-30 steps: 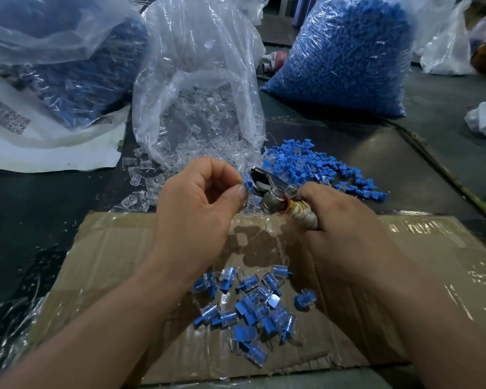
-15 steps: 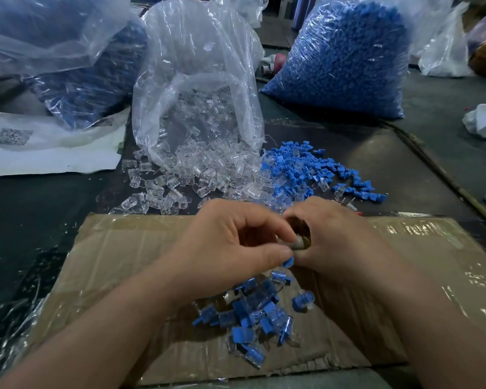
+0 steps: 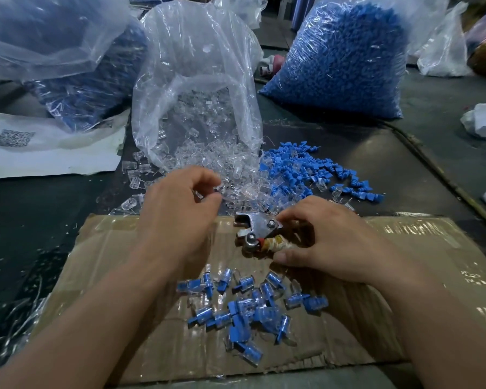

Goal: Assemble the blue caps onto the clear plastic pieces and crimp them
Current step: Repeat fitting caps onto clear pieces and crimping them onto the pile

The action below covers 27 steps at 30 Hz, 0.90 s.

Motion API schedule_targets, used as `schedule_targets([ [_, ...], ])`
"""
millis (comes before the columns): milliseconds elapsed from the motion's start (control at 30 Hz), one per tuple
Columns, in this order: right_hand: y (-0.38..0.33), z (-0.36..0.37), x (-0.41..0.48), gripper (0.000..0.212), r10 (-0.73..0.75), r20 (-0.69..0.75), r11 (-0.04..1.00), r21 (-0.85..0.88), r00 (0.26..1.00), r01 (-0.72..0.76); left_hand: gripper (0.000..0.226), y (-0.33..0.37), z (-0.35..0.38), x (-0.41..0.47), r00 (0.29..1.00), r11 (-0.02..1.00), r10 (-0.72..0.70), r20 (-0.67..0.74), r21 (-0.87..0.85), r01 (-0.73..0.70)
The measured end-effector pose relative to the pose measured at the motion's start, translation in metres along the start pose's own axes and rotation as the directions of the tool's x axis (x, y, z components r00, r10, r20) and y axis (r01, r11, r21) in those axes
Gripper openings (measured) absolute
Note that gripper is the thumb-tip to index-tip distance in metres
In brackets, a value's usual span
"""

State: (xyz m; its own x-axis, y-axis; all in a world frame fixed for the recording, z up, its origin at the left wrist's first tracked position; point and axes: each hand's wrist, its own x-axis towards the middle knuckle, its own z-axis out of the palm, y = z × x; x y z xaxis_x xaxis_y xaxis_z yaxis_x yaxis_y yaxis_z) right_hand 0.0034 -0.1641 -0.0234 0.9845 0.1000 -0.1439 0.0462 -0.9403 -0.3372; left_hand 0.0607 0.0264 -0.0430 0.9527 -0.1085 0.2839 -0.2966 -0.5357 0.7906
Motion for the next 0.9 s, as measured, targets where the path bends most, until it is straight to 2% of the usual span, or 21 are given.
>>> schedule_targets([
  [33,0.0,-0.001,0.0,0.059,-0.004,-0.009,1.0,0.008,1.0,0.004,0.017,-0.004,0.001,0.003,1.0,0.995,0.009,-0.015,0.095,-0.007],
  [133,0.001,-0.005,0.001,0.045,-0.012,-0.103,0.997,0.076,0.995,0.02,0.026,-0.013,0.006,0.005,0.996,0.956,0.047,0.073,0.285,-0.066],
  [267,0.005,-0.005,0.002,0.01,0.035,-0.316,0.975,0.22,0.948,0.038,0.028,-0.019,0.01,0.007,0.992,0.924,0.043,0.119,0.372,-0.085],
  [333,0.009,-0.004,0.004,0.007,0.075,-0.4,0.962,0.27,0.913,0.039,0.028,-0.02,0.011,0.009,0.991,0.91,0.028,0.131,0.406,-0.079],
  [433,0.013,-0.002,0.007,0.008,0.121,-0.449,0.955,0.296,0.885,0.019,0.025,-0.022,0.011,0.009,0.989,0.888,0.024,0.144,0.452,-0.087],
  [567,0.018,0.002,0.01,0.004,0.15,-0.455,0.956,0.292,0.878,-0.012,0.014,-0.019,0.009,0.007,0.989,0.906,0.072,0.13,0.407,-0.12],
  [667,0.022,0.003,0.013,0.004,0.163,-0.45,0.958,0.285,0.878,-0.032,0.002,-0.005,0.011,0.005,0.988,0.952,0.103,0.114,0.276,-0.131],
  [767,0.024,0.003,0.017,0.006,0.173,-0.464,0.961,0.272,0.869,-0.046,0.007,0.013,0.013,0.004,0.992,0.987,0.092,0.09,0.125,-0.103],
  [900,0.027,0.003,0.021,0.006,0.209,-0.479,0.952,0.298,0.853,-0.066,0.01,0.024,0.013,0.001,0.986,0.986,0.139,0.093,0.076,-0.146],
])
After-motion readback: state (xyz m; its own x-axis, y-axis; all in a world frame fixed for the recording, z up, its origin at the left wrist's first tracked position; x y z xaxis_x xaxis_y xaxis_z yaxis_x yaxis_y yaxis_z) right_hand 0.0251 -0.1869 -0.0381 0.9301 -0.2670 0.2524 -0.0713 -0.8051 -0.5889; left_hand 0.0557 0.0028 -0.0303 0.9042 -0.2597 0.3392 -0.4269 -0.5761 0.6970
